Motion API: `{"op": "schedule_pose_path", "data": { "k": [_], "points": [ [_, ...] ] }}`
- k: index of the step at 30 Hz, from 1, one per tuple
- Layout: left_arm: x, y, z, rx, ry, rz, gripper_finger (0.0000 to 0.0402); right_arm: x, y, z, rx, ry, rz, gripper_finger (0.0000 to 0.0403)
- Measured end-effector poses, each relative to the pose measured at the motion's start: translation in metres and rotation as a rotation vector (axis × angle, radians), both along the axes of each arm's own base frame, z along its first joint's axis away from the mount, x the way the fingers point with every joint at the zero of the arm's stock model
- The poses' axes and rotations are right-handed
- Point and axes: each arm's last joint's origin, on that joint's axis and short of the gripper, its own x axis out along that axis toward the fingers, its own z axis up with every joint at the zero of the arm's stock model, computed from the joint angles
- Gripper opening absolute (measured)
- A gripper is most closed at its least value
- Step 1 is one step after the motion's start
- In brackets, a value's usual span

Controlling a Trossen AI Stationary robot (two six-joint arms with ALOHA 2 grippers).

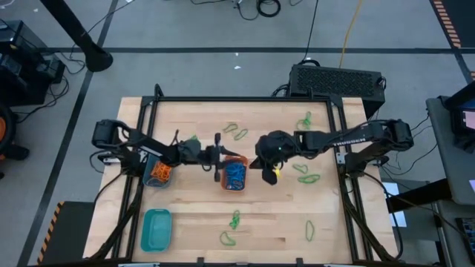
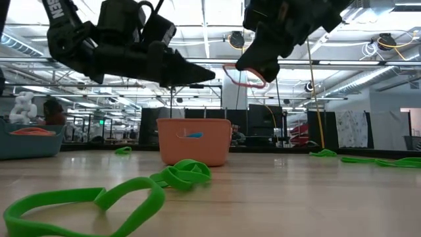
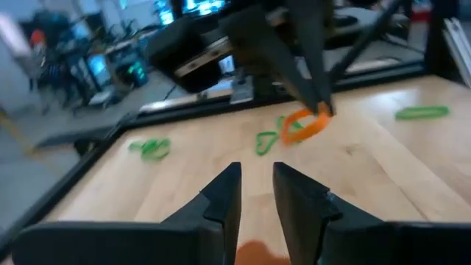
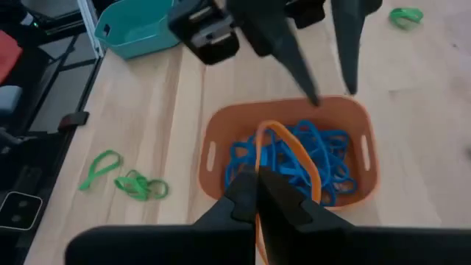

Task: Sort rubber bands into baskets
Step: Put the orange rubber band into the blue bin

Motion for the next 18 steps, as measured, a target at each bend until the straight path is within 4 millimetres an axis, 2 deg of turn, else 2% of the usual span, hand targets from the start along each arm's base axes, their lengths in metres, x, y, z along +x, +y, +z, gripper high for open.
{"op": "schedule_pose_path", "data": {
  "k": [3,7,10,18],
  "points": [
    [0.007,-0.007,0.002,0.076,-0.007,-0.032,0.0109,0.0,0.005,0.0,-0.013,0.001,0.002,0.0],
    [0.013,-0.011,0.006,0.095,-0.019,-0.045,0.0145,0.0,0.009,0.0,-0.027,0.0,0.005,0.0],
    [0.013,-0.011,0.002,0.094,0.03,-0.048,0.0166,0.0,0.01,0.0,-0.029,0.0,0.012,0.0],
    [0.013,-0.02,-0.001,0.116,0.06,-0.099,0.0173,0.0,0.01,0.0,-0.042,-0.004,0.022,0.0]
  ]
}}
